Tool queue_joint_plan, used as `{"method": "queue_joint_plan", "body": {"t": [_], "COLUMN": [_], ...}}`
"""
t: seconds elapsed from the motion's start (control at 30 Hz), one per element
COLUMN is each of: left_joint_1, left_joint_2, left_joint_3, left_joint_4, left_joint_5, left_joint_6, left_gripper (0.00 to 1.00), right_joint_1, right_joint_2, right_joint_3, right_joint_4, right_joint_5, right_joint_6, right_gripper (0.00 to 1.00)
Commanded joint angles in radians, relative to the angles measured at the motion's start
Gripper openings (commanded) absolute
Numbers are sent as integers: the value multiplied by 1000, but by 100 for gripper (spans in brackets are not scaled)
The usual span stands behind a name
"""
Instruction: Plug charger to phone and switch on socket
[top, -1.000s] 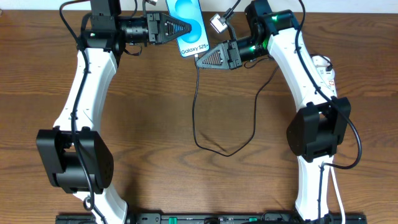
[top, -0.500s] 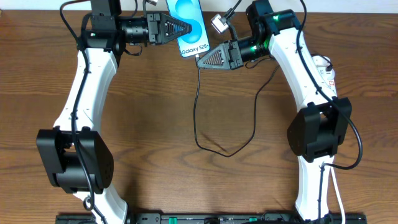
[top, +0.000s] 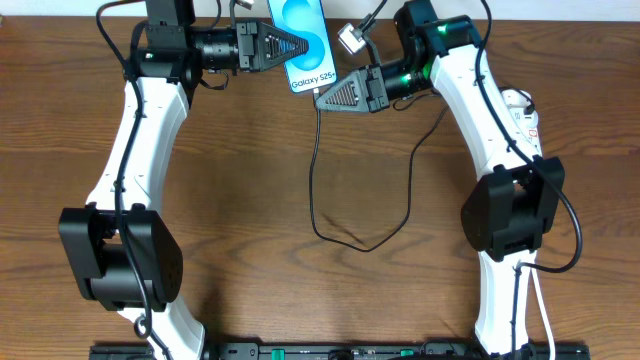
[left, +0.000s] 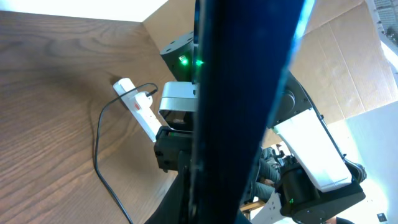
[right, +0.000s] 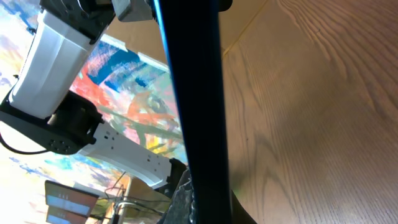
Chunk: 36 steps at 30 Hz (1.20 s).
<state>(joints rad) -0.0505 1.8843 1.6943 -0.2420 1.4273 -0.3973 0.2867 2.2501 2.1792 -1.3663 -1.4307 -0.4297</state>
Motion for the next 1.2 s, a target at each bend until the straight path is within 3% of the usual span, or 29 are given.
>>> {"method": "queue_joint_plan", "body": {"t": [0.0,1.17], "left_joint_1": [-13,-13], "left_joint_2": [-19,-19], "left_joint_3": [15,14], "left_joint_4": [0,-18], "left_joint_5": [107,136], "left_joint_6": [-5,11], "left_gripper": [7,7], "right_joint_1": [14,-6], "right_joint_2": [-25,-82], "right_joint_3": [13,13], "right_joint_4": [15,11], "right_joint_5": [52,105], "right_joint_6": [11,8], "right_gripper": [1,1]}}
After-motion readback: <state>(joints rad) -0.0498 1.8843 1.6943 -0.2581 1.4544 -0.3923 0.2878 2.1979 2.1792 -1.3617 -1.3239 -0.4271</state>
